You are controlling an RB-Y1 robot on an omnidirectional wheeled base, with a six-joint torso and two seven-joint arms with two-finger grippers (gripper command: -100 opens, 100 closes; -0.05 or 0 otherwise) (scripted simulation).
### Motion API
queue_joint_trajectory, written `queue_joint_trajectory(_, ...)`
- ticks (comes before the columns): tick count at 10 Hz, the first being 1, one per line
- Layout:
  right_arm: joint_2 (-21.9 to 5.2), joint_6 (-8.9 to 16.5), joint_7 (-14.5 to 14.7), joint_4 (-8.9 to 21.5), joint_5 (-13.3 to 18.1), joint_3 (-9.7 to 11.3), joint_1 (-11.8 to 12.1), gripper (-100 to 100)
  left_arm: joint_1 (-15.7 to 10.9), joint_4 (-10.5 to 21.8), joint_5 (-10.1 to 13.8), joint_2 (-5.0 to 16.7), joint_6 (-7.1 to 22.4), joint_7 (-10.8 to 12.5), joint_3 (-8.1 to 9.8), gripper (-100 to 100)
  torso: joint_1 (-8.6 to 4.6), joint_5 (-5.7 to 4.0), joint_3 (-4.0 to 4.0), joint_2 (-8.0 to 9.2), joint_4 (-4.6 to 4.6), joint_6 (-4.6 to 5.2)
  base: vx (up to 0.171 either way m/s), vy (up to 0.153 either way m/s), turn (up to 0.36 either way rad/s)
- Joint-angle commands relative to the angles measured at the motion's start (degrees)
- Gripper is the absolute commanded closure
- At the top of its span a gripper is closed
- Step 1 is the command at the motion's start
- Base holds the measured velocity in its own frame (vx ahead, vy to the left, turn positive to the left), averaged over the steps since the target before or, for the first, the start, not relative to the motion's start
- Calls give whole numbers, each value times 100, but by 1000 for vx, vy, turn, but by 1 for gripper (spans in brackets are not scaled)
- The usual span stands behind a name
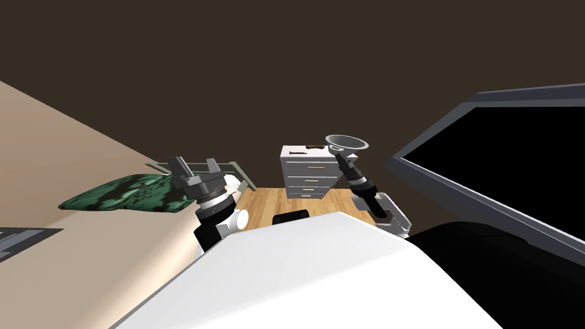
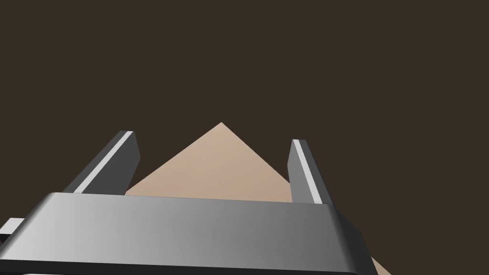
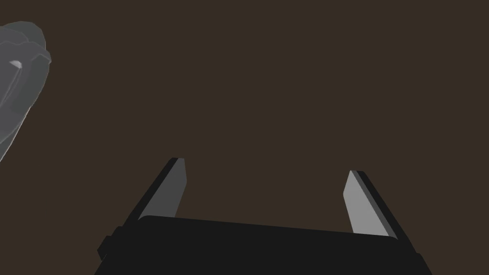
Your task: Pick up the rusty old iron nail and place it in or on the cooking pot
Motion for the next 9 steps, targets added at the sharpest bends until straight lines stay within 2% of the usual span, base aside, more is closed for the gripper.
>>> queue_joint_trajectory(1, -201, -14, 5, 55, 74, -67, -11, -100, 0, 0, 0, 0, 0, 0, 0, 0, 0, 0, 0, 0, 0, 0, -53, -5, 14)
queue_joint_trajectory(2, -416, -54, 6, 167, 215, -210, -9, -100, 0, 0, 0, 0, 0, 0, 0, 0, 0, 0, -2, -4, 0, 0, -55, -11, 32)
queue_joint_trajectory(3, -532, -54, 6, 167, 215, -210, -9, -100, 0, 0, 0, 0, 0, 0, 0, 0, -3, -1, -2, -4, -1, 0, -45, -6, 16)
queue_joint_trajectory(4, -732, -99, 3, 287, 358, -345, -3, -100, 0, 0, 0, 0, 0, 0, 0, 0, -1, 0, -4, -7, -1, 0, -46, 7, 35)
queue_joint_trajectory(5, -884, -99, 3, 287, 358, -345, -3, -100, 0, 0, 0, 0, 0, 0, 0, 0, 3, 0, -4, -8, -1, 0, -37, 8, 15)
queue_joint_trajectory(6, -1073, -150, -4, 414, 501, -472, 6, -100, 0, 0, 0, 0, 0, 0, 0, 0, 5, 1, -6, -11, -2, 0, -37, 9, 33)
queue_joint_trajectory(9, -1600, -205, -14, 550, 645, -590, 17, -100, 1, 0, 0, 0, 0, 0, 0, 0, 6, 1, -9, -17, -3, 0, -22, 10, 24)
